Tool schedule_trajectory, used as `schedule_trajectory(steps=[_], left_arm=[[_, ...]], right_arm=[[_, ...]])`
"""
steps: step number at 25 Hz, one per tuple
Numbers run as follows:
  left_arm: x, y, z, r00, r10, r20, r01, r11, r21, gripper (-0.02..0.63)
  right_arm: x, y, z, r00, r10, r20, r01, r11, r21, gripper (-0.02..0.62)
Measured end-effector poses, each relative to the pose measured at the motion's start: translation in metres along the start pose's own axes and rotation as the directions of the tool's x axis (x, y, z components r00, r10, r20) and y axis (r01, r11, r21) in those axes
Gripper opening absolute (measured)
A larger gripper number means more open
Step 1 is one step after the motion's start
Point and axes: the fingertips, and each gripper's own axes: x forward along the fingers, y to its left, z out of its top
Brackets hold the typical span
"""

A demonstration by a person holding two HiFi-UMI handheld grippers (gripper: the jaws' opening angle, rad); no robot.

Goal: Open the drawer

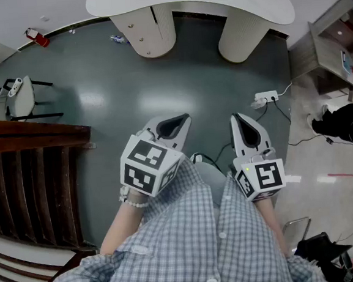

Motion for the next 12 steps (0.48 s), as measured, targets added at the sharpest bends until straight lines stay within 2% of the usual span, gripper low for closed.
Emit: schedule_trajectory(steps=[12], left_arm=[[-0.003,0.0043,-0.0007,1.0,0.016,-0.013,-0.016,1.0,-0.004,0.005]], right_arm=[[0.0011,-0.0002,-0.0008,1.0,0.003,-0.016,-0.003,1.0,0.011,0.009]])
